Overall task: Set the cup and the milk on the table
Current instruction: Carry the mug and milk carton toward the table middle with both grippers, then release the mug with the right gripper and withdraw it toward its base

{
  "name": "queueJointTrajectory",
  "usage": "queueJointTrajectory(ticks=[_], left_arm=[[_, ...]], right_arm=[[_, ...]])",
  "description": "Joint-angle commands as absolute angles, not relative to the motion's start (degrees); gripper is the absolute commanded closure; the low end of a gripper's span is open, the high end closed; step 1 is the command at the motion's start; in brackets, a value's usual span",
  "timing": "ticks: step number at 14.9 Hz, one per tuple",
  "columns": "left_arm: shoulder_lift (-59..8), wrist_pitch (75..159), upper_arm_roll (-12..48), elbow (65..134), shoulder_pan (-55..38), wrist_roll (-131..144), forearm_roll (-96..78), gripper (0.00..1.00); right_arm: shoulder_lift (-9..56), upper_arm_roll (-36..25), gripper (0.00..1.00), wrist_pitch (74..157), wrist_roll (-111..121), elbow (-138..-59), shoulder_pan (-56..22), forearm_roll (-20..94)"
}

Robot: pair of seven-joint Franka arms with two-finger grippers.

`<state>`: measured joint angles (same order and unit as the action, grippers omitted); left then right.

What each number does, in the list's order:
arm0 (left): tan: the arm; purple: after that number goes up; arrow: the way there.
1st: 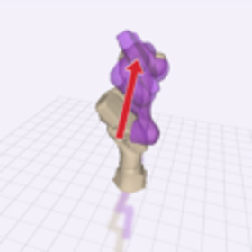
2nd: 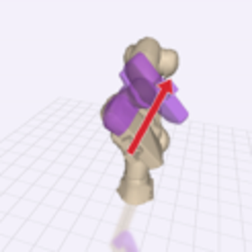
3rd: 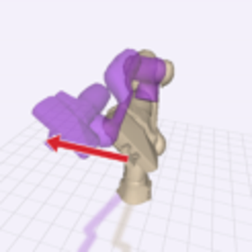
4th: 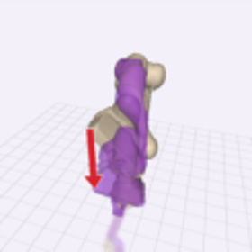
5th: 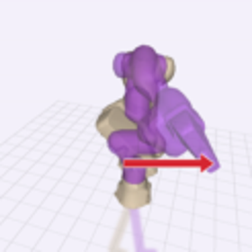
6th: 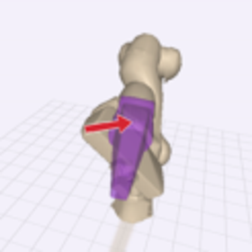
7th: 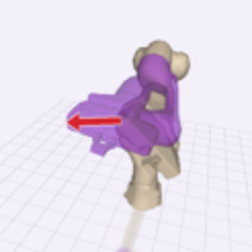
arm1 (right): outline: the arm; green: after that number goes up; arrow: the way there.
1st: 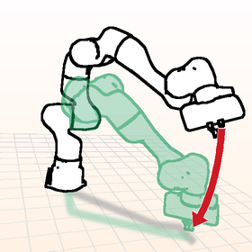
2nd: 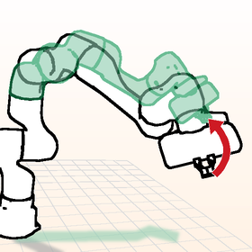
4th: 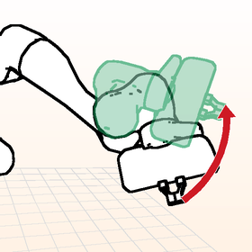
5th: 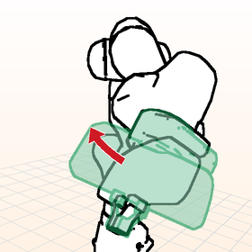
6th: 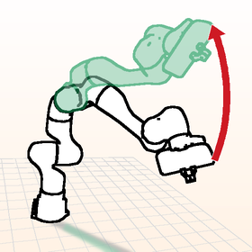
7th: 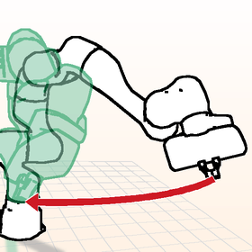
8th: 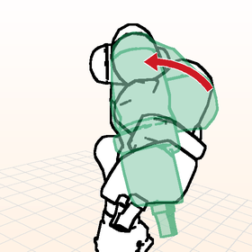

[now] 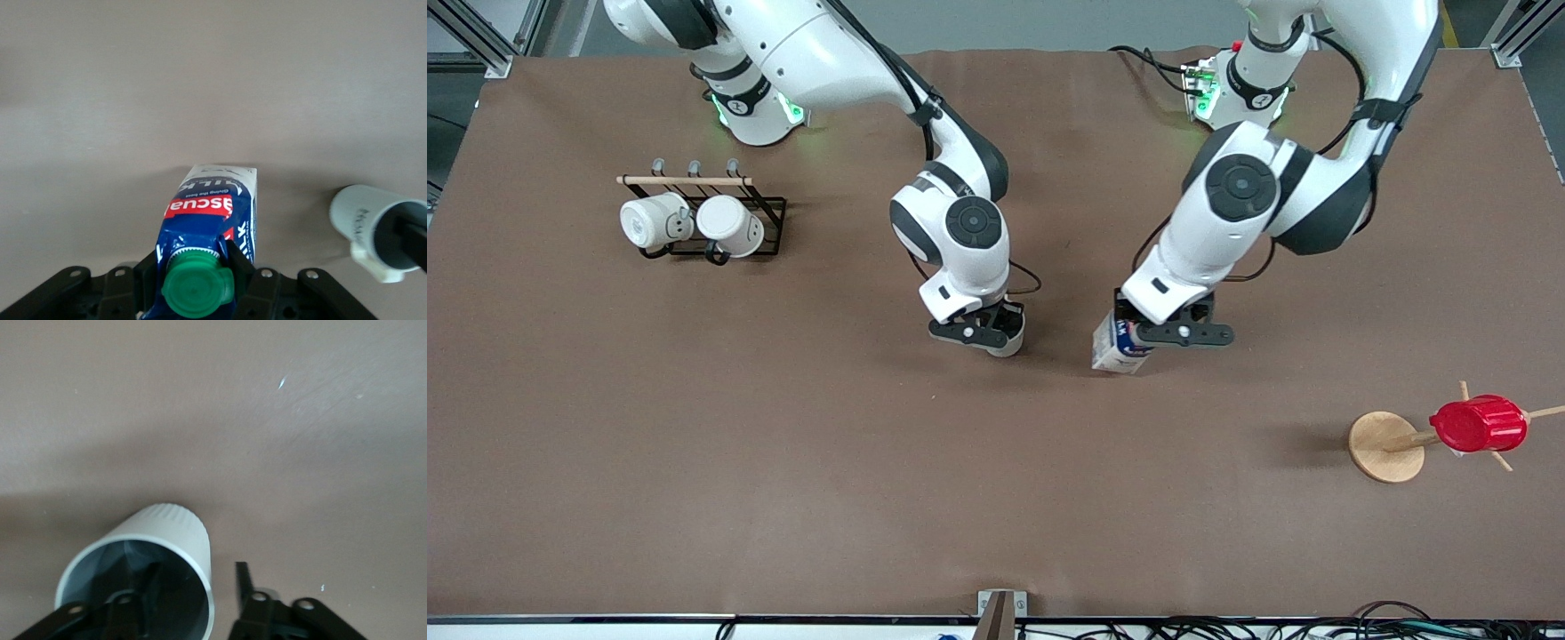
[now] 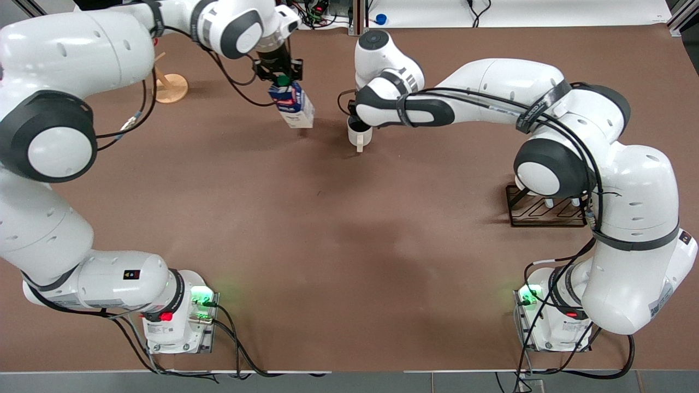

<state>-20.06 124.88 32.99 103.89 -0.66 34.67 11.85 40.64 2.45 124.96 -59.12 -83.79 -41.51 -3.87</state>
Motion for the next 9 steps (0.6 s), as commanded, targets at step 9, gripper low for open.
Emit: queueJointTrajectory(ticks=[9], left_arm=[[-33.31, 113.82, 41.83, 90.70, -2.99, 45.26, 21.62, 1.00]], right_arm=[[13.38, 2.99, 0.00, 101.44, -47.31, -84.81, -17.70, -4.57]])
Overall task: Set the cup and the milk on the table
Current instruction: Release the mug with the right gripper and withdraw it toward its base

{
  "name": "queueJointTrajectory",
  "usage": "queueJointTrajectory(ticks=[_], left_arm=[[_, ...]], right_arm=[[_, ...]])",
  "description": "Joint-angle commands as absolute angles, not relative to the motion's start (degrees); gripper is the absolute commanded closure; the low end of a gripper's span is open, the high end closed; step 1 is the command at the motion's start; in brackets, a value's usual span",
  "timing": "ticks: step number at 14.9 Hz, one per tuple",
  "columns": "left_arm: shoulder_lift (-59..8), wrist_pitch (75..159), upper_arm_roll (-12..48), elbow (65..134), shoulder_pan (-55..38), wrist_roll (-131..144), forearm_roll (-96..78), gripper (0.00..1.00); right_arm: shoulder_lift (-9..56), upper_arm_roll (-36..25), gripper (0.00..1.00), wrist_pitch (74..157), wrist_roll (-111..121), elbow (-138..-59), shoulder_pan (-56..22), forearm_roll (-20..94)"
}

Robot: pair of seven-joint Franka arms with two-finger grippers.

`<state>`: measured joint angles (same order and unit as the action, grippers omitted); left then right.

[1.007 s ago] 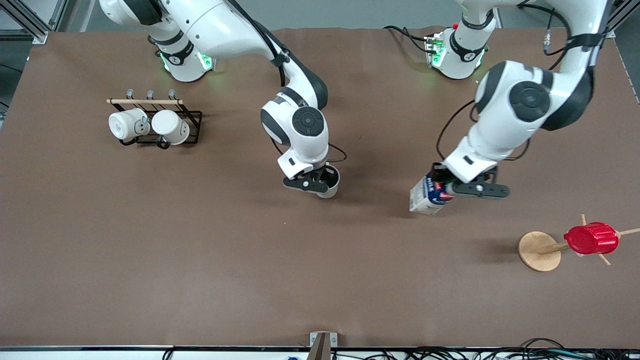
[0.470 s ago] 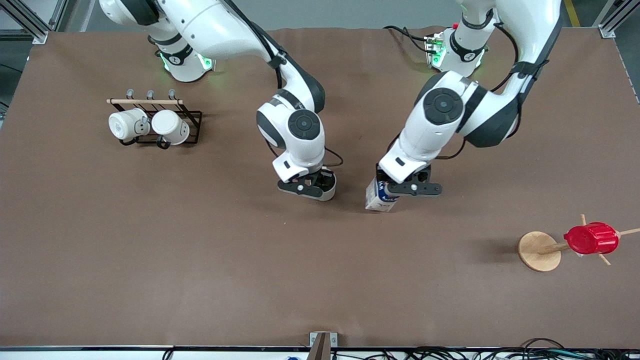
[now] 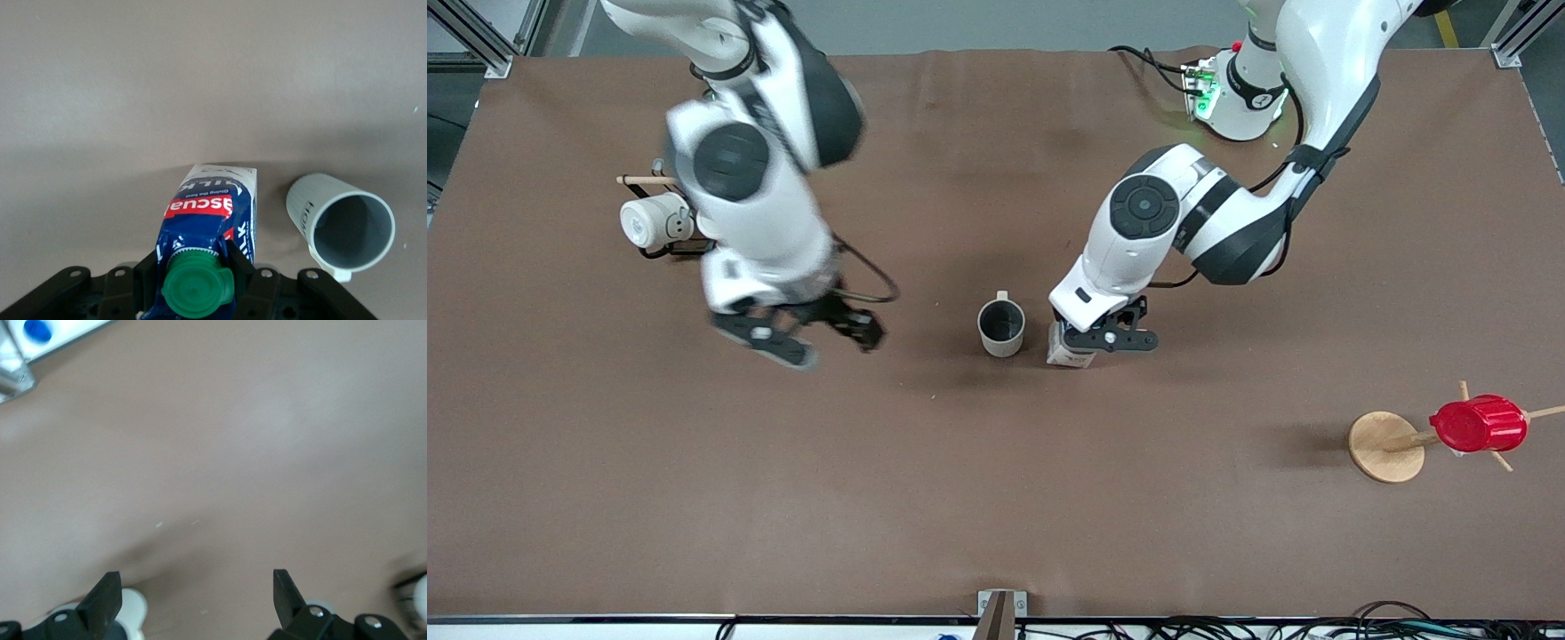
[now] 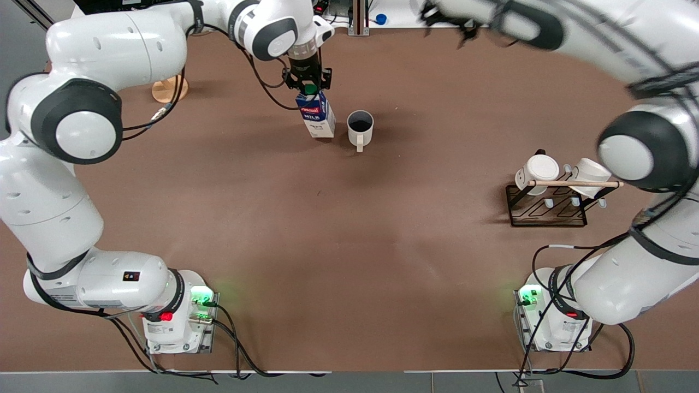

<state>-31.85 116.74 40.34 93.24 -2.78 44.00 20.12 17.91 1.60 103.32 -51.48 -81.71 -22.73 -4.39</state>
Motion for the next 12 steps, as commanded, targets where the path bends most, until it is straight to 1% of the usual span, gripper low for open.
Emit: queueJointTrajectory(ticks=[1, 5, 7, 10, 12], left_arm=[[-33.40, 113.04, 42.36, 90.79, -2.99, 45.52, 21.62, 1.00], [-33.93, 112.76, 42.71, 91.58, -3.08, 46.05, 21.80, 1.00], [-34.01, 112.85, 42.71, 91.67, -3.16, 46.06, 21.80, 0.99], [-35.15, 112.85, 42.71, 91.41, -3.60, 46.23, 23.28, 0.98], [-35.51, 112.85, 42.71, 91.41, -3.69, 47.19, 23.82, 0.97]], right_arm=[[11.71, 2.99, 0.00, 99.34, -43.72, -84.90, -15.06, -4.40], [5.73, 2.81, 0.00, 91.25, -23.00, -84.73, -4.68, -2.73], [3.35, 2.11, 0.00, 87.38, -14.28, -84.73, -0.89, -1.32], [1.50, -1.57, 0.00, 84.73, -5.30, -84.90, -0.44, -1.23], [0.97, -2.46, 0.00, 85.25, -4.48, -85.78, -0.35, -0.80]])
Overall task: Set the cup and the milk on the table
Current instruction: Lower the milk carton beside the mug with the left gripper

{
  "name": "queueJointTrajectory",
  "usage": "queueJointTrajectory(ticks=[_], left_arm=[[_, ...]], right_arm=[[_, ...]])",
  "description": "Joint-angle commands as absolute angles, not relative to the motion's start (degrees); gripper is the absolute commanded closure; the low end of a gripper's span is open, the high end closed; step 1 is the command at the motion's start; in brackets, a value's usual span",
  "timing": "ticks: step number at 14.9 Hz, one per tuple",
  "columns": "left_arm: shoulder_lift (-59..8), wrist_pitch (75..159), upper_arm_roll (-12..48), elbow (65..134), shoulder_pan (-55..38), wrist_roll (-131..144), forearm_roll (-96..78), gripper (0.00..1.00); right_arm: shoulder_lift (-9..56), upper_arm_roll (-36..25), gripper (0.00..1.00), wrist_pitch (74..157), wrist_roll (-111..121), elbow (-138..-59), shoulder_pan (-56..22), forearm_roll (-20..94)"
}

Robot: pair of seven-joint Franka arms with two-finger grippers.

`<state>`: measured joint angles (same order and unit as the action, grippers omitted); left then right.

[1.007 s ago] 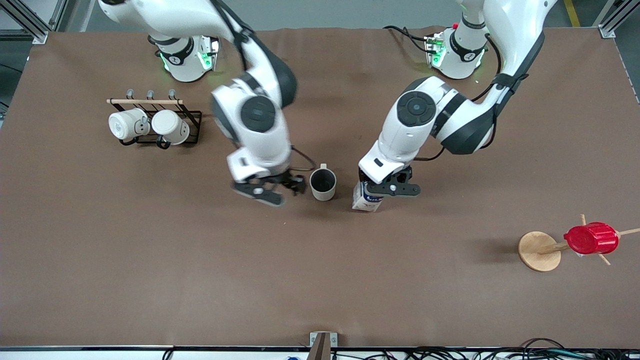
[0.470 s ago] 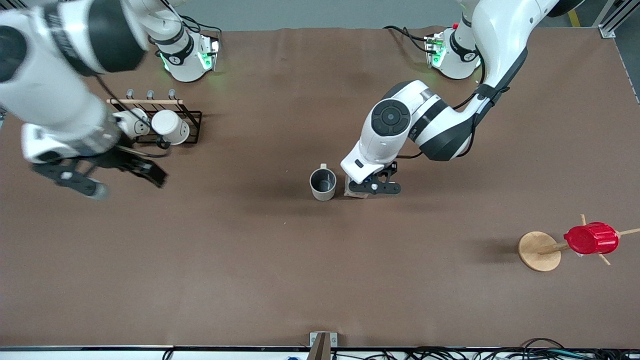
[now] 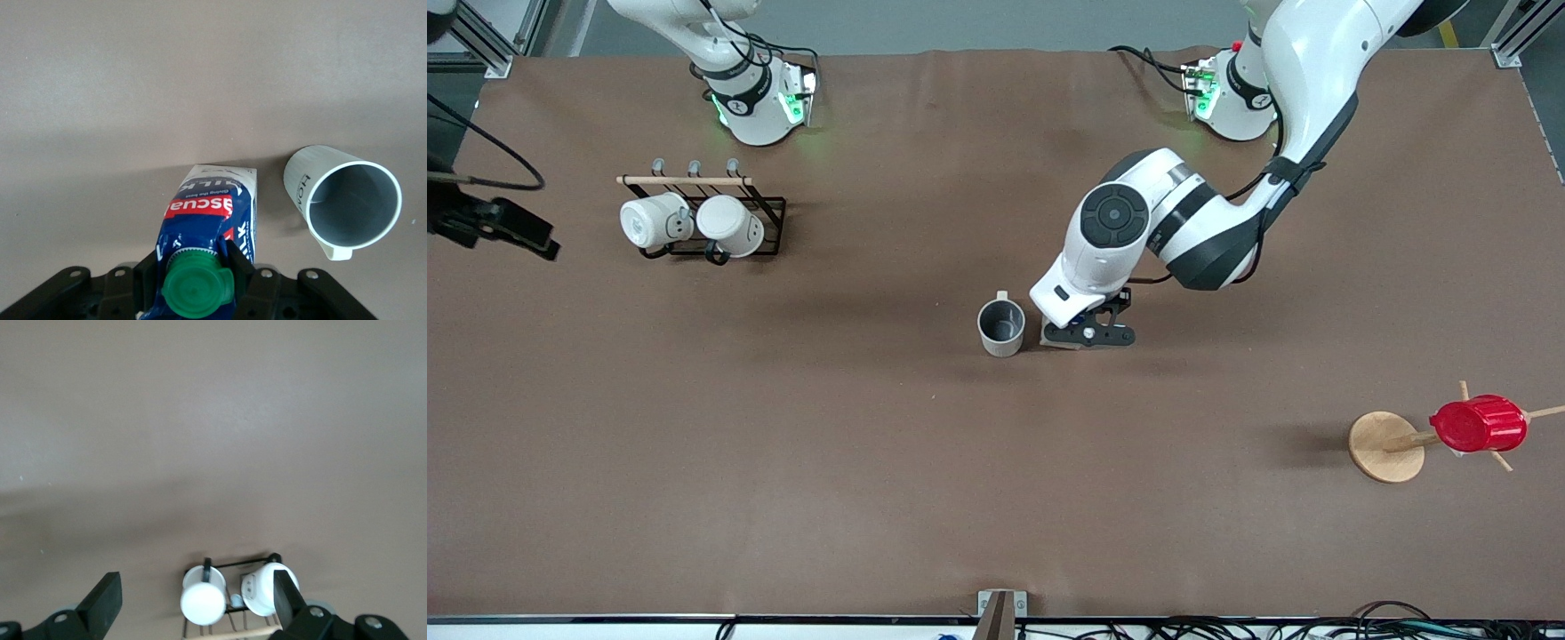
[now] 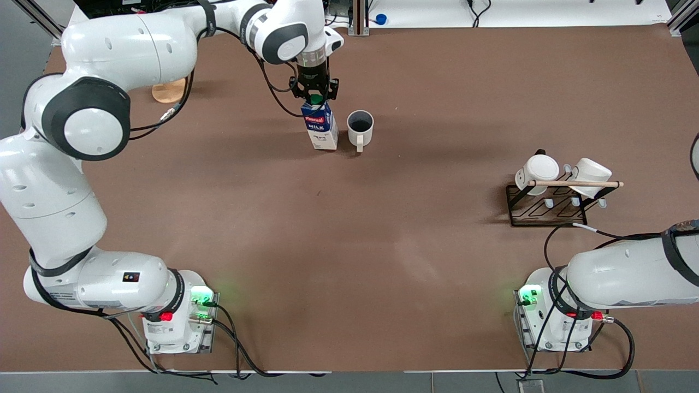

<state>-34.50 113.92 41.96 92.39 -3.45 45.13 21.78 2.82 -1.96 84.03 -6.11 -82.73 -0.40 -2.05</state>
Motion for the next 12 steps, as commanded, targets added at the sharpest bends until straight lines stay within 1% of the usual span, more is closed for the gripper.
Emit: queueJointTrajectory(ticks=[1, 2, 3, 4, 6, 7, 10, 12], left_arm=[[-35.68, 112.94, 42.71, 91.41, -3.87, 47.28, 23.82, 0.95], [-35.68, 112.94, 42.71, 91.41, -4.04, 47.55, 23.91, 0.92], [-35.60, 112.85, 42.71, 91.41, -4.04, 47.72, 23.91, 0.86], [-35.60, 112.94, 42.71, 91.49, -4.13, 47.72, 23.91, 0.74], [-35.51, 112.94, 42.71, 91.49, -4.13, 47.55, 23.99, 0.14], [-35.33, 112.85, 42.71, 91.49, -4.22, 47.37, 24.26, 0.00], [-33.67, 112.76, 42.80, 91.32, -4.48, 47.81, 24.00, 0.00], [-30.69, 112.68, 43.24, 91.23, -4.05, 47.81, 23.21, 0.00]], right_arm=[[0.97, -2.46, 0.00, 86.04, -4.57, -85.78, -0.44, -0.09], [0.97, -2.46, 0.00, 86.13, -4.57, -85.87, -0.44, -0.09], [0.88, -2.46, 0.00, 86.05, -4.57, -86.04, -0.44, 0.00], [0.70, -2.46, 0.00, 85.96, -4.48, -86.31, -0.44, 0.00], [0.79, -2.46, 0.00, 86.04, -4.57, -86.31, -0.44, 0.09], [0.79, -2.37, 0.00, 86.04, -4.57, -86.31, -0.27, 0.17], [0.88, -0.09, 0.00, 85.69, -4.04, -86.31, 2.72, 0.35], [0.79, -0.26, 0.00, 85.61, -4.04, -86.22, 2.02, 0.35]])
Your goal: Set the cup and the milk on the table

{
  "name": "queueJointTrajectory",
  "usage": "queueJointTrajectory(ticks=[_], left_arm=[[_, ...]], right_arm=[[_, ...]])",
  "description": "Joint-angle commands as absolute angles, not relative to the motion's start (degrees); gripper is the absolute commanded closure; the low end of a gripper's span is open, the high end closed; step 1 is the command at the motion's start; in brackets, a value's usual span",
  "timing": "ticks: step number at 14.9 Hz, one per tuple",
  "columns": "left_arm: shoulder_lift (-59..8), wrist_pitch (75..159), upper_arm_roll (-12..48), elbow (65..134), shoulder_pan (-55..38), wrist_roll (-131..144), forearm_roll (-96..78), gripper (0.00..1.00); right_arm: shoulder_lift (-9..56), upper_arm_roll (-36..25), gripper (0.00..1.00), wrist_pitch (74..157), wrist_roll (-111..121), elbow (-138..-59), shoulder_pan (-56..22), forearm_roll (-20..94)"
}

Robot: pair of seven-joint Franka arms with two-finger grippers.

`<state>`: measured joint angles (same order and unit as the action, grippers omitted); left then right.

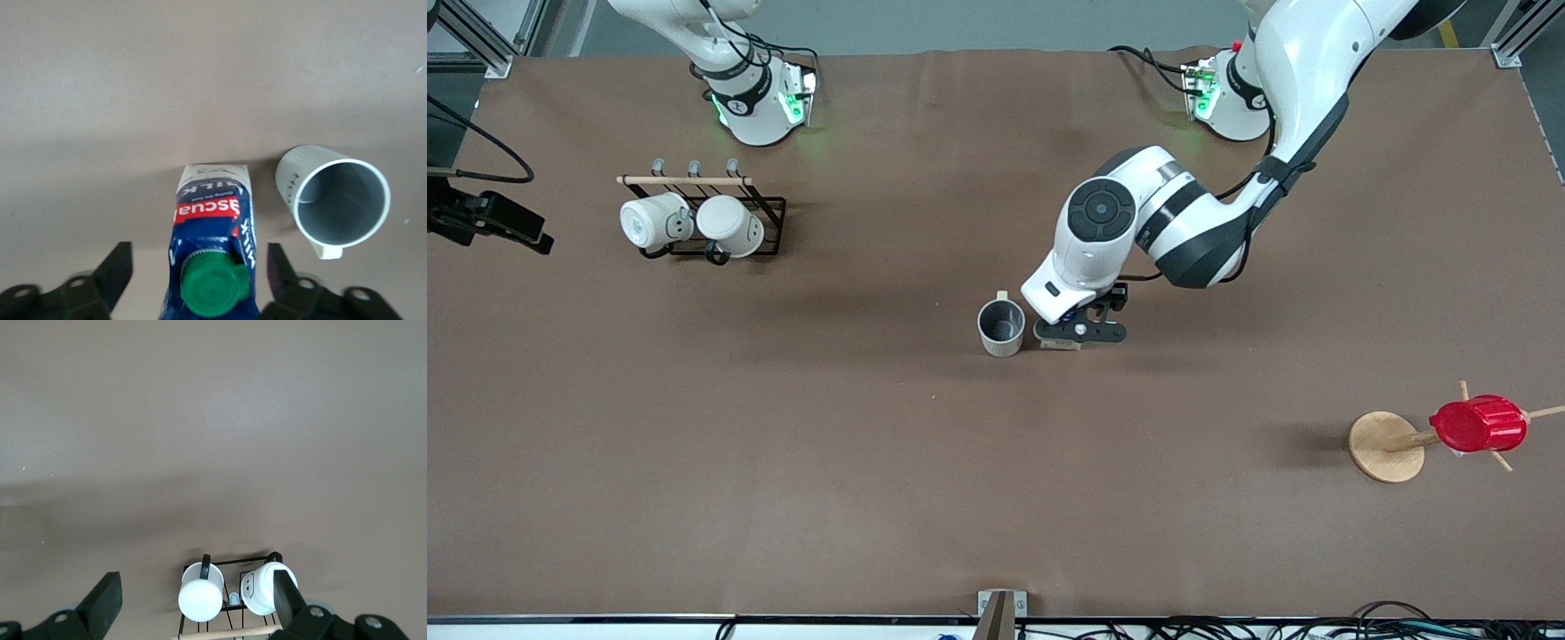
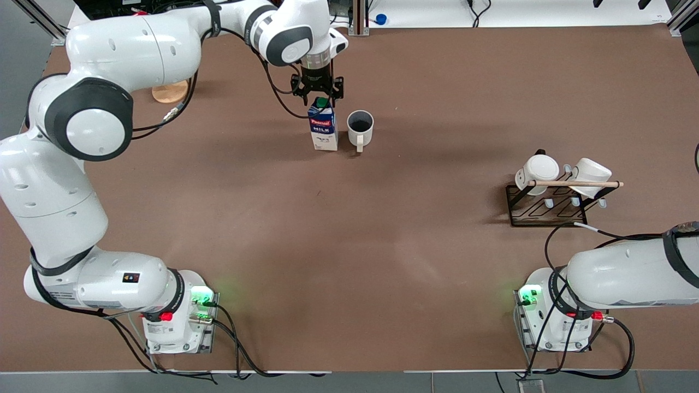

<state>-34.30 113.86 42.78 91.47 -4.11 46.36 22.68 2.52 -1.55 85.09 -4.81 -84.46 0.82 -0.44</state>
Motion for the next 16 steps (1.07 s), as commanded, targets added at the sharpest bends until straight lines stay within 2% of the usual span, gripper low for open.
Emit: queueJointTrajectory(ticks=[1, 4, 9, 11, 16], left_arm=[[-29.02, 112.07, 43.24, 91.23, -3.96, 47.73, 22.94, 0.00], [-23.31, 107.51, 40.71, 91.23, -2.82, 46.06, 18.57, 0.00], [-9.96, 103.73, 22.18, 92.81, -3.07, 24.12, -2.09, 0.00], [-6.35, 98.90, 17.08, 92.99, -3.16, 20.93, -2.28, 0.00], [-0.98, 97.82, 5.81, 92.81, -3.78, 9.07, -2.99, 0.00]], right_arm=[[0.79, -0.26, 0.00, 85.52, -4.04, -86.22, 2.02, 0.35], [0.88, -0.35, 0.00, 85.52, -4.04, -86.22, 2.11, 0.35], [0.88, -0.35, 0.00, 85.52, -4.04, -86.22, 2.11, 0.35], [0.88, -0.35, 0.00, 85.52, -4.04, -86.22, 2.11, 0.35], [0.88, -0.26, 0.00, 86.04, -4.04, -86.13, 2.20, 0.35]])
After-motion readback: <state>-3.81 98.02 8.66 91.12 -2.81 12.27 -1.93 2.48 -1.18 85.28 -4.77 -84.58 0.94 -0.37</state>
